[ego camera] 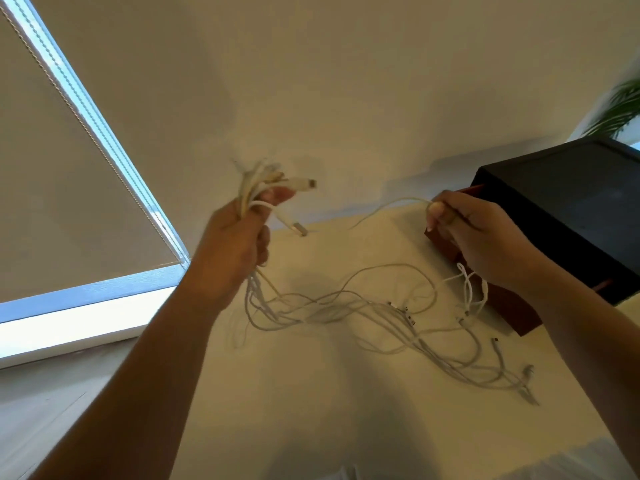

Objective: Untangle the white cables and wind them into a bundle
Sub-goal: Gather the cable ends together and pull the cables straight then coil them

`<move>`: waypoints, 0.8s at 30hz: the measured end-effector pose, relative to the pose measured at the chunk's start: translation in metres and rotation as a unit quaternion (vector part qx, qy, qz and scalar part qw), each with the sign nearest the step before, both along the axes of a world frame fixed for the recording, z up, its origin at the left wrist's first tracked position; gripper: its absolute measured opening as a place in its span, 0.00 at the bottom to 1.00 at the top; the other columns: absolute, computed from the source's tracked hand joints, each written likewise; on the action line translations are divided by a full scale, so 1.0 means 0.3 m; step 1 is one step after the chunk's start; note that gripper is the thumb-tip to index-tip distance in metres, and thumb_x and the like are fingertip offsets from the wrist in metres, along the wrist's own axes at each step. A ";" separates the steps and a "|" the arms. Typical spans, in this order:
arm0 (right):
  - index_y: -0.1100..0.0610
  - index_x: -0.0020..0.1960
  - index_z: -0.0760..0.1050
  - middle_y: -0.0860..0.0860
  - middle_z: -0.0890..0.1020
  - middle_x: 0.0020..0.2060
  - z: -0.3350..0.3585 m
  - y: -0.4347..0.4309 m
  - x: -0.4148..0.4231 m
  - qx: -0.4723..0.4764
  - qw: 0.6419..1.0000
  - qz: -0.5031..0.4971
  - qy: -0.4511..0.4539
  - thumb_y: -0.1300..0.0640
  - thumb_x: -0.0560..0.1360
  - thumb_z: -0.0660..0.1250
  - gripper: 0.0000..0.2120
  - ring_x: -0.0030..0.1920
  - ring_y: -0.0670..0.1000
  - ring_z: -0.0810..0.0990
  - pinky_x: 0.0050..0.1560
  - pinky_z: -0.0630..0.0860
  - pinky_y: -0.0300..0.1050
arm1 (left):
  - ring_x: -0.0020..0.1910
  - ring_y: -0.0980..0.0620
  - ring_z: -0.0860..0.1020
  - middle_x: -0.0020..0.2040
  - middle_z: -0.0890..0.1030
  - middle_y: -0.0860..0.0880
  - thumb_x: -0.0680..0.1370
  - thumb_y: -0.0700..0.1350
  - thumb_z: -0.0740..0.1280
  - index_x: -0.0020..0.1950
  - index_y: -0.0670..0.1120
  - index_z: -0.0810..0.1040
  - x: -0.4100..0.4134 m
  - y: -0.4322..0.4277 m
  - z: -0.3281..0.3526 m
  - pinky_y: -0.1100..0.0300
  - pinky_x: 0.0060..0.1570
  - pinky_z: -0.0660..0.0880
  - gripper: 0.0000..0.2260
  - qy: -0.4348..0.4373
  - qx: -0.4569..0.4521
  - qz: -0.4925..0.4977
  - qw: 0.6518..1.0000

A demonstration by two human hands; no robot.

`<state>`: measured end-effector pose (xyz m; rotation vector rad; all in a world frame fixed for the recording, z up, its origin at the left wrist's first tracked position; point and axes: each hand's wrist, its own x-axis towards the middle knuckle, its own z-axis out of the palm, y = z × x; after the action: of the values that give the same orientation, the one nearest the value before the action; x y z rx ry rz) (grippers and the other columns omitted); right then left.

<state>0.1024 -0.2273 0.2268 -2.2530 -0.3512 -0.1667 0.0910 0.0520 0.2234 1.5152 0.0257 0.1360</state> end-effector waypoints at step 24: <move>0.45 0.72 0.62 0.39 0.72 0.56 -0.034 0.071 -0.003 -0.173 0.984 0.040 -0.004 0.48 0.79 0.60 0.22 0.50 0.39 0.74 0.48 0.70 0.33 | 0.22 0.56 0.62 0.23 0.67 0.56 0.80 0.34 0.58 0.40 0.47 0.79 0.001 -0.045 -0.063 0.62 0.27 0.59 0.15 0.066 0.166 -0.078 0.981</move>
<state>0.1014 -0.2060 0.2164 -2.5744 -0.5075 -0.0762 0.0913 0.0384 0.2046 1.8518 -0.0114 -0.0914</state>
